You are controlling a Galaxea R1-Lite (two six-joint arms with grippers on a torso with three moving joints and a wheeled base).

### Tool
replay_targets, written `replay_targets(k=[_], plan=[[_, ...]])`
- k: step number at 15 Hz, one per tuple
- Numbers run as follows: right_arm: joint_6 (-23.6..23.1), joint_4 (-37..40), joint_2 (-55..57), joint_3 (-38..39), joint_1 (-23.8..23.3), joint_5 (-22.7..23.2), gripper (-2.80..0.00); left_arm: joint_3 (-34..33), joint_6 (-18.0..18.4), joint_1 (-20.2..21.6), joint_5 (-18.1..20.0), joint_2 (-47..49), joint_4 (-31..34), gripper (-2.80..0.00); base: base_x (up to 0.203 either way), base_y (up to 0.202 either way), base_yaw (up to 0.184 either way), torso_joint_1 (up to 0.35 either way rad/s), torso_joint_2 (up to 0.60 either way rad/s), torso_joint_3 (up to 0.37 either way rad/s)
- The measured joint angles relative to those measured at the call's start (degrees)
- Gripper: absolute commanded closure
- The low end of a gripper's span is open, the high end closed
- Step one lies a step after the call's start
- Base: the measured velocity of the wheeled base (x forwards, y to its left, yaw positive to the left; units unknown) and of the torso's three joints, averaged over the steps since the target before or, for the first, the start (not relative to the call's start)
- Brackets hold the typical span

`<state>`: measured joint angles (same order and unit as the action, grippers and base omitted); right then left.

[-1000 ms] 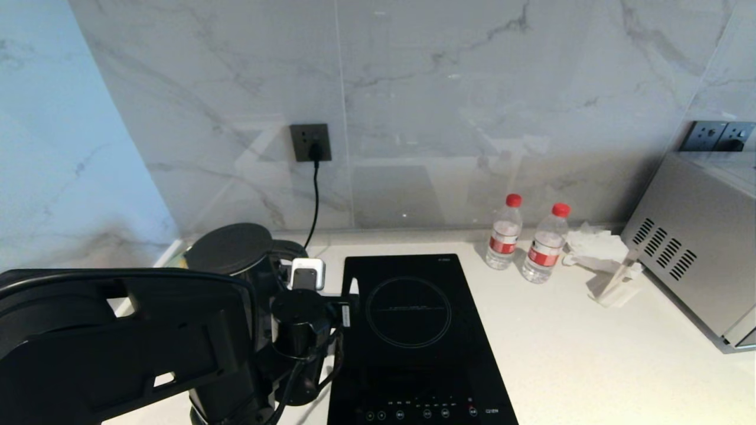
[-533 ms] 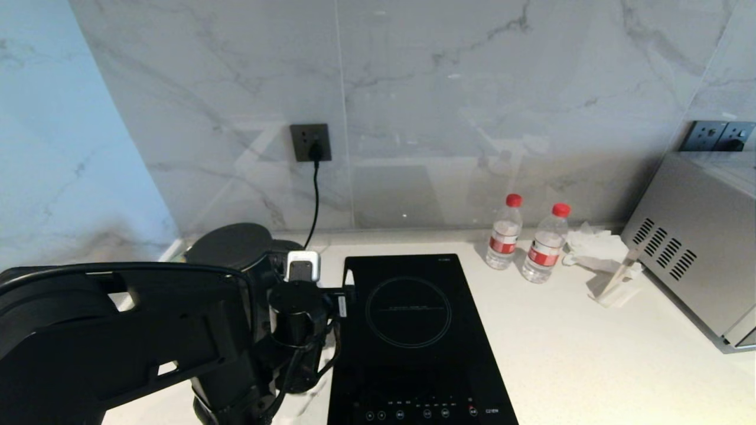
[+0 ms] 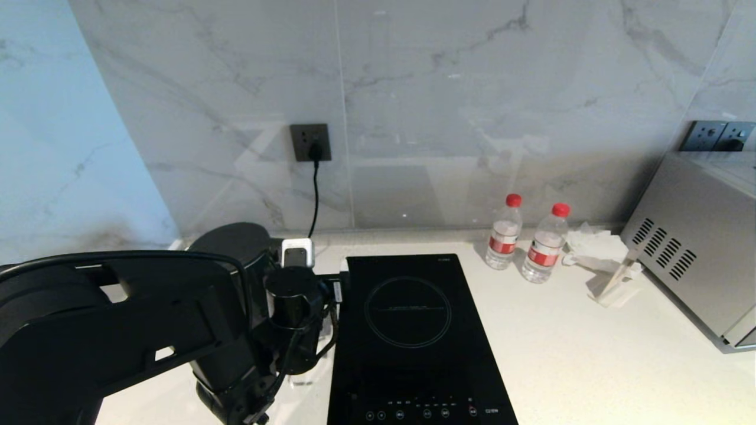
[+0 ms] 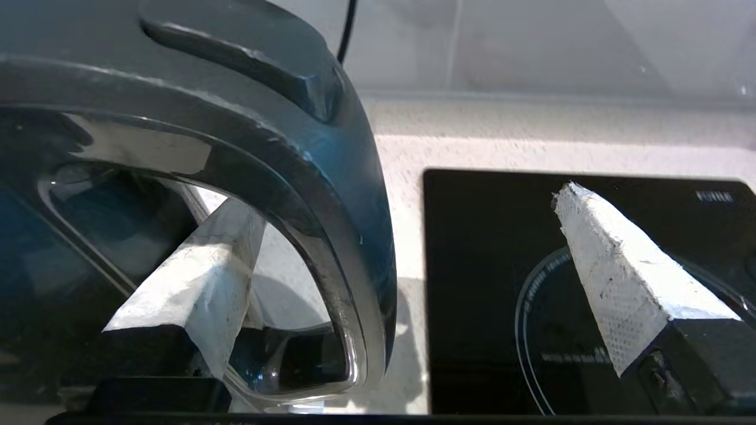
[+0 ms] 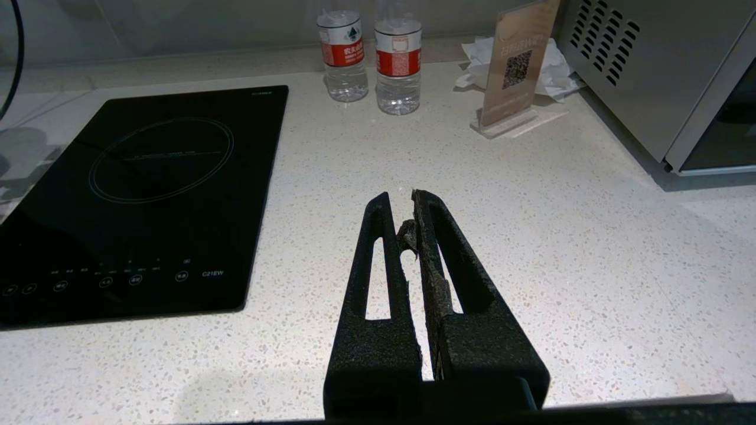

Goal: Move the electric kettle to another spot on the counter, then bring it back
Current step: Pick up the kettle

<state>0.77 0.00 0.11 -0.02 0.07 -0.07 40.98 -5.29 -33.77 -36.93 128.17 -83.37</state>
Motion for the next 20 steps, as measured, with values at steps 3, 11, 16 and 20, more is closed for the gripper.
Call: replay_targets(k=[3, 11, 16, 20], plan=[[0.0, 0.0, 0.0, 0.0, 0.0, 0.0, 0.00, 0.8, 0.0, 0.6, 0.0, -0.3, 0.8, -2.80, 0.000, 0.000, 0.000, 0.000, 0.00, 0.000], [0.0, 0.0, 0.0, 0.0, 0.0, 0.0, 0.00, -0.7, -0.5, -1.6, -0.8, -1.2, 1.1, -2.80, 0.000, 0.000, 0.000, 0.000, 0.00, 0.000], [0.0, 0.0, 0.0, 0.0, 0.0, 0.0, 0.00, -0.7, -1.8, -2.0, -1.0, -2.0, 1.1, -2.80, 0.000, 0.000, 0.000, 0.000, 0.00, 0.000], [0.0, 0.0, 0.0, 0.0, 0.0, 0.0, 0.00, 0.9, -1.6, -1.9, -0.9, -2.3, 1.6, -2.80, 0.000, 0.000, 0.000, 0.000, 0.00, 0.000]])
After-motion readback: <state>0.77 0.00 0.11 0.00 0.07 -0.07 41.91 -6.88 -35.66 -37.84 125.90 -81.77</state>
